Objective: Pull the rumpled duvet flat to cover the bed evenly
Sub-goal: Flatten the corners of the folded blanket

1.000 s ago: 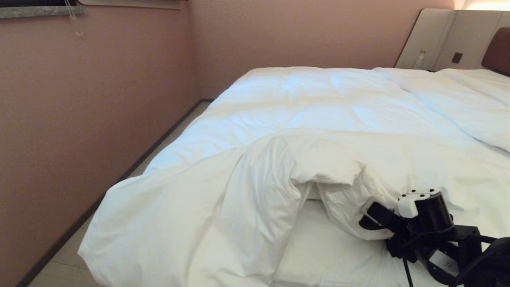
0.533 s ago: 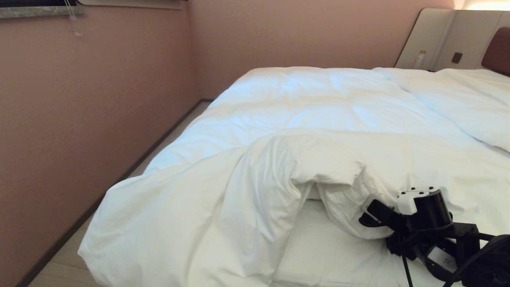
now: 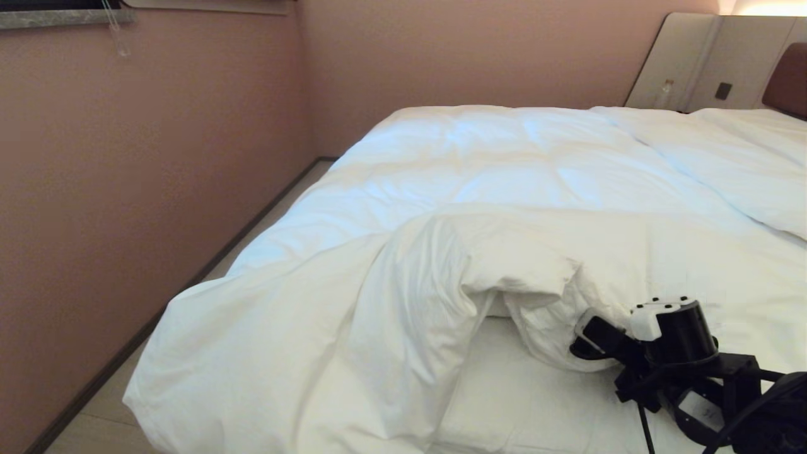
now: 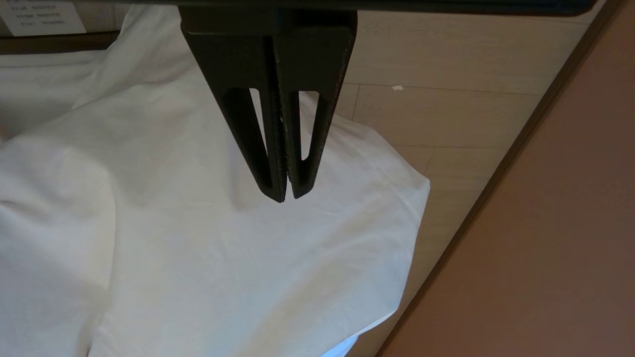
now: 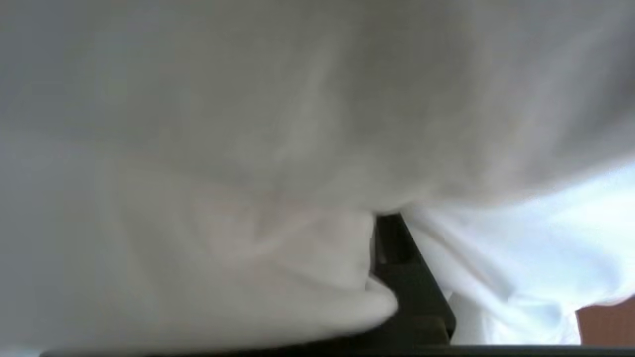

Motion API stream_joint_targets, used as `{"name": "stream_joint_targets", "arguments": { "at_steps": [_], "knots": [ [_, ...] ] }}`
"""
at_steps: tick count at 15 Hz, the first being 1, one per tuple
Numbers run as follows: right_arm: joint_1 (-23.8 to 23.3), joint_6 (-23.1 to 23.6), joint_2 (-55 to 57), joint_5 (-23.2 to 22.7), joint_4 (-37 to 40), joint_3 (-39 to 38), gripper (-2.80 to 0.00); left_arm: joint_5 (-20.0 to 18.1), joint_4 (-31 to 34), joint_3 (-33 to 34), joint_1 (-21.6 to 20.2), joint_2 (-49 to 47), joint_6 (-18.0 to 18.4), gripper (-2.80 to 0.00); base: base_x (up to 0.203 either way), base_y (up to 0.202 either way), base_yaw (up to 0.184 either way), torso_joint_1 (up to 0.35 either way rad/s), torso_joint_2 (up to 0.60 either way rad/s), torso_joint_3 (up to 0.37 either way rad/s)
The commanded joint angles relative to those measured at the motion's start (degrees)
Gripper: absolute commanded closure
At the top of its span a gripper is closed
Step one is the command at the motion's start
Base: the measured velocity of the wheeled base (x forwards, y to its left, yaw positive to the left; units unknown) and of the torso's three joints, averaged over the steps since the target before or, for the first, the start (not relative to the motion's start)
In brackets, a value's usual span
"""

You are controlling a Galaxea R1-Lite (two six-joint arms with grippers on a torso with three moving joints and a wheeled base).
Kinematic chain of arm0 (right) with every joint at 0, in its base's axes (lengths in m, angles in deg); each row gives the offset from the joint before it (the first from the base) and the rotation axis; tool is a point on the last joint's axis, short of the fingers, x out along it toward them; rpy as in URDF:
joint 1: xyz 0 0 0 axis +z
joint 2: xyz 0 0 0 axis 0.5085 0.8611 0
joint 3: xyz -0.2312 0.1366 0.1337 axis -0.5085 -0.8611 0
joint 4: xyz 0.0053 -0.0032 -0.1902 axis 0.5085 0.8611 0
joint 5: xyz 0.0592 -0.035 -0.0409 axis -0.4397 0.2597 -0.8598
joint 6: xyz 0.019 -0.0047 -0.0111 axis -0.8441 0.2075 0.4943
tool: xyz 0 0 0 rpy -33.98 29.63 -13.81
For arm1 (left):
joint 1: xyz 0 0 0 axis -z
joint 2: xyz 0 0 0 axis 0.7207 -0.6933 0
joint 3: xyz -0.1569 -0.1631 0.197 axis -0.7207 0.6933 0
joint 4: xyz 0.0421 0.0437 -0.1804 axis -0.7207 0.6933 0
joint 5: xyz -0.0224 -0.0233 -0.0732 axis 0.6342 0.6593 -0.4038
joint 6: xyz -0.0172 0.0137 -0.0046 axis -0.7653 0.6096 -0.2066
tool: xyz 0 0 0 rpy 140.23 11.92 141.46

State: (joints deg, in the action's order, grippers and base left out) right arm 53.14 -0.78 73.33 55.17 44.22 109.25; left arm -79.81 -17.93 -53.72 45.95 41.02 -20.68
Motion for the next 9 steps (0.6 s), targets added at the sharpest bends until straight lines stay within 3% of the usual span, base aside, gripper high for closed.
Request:
{"name": "stream_joint_targets", "arguments": {
  "at_steps": [1,9],
  "knots": [
    [0.1,0.26,-0.35,0.13,-0.17,-0.09,0.0,-0.04,0.02,0.0,-0.02,0.02,0.02,0.0,0.0,0.0,0.0,0.0,0.0,0.0],
    [1.01,0.56,-9.08,-0.33,1.21,-3.4,0.0,-0.04,0.02,0.0,-0.02,0.02,0.02,0.0,0.0,0.0,0.0,0.0,0.0,0.0]
  ]
}}
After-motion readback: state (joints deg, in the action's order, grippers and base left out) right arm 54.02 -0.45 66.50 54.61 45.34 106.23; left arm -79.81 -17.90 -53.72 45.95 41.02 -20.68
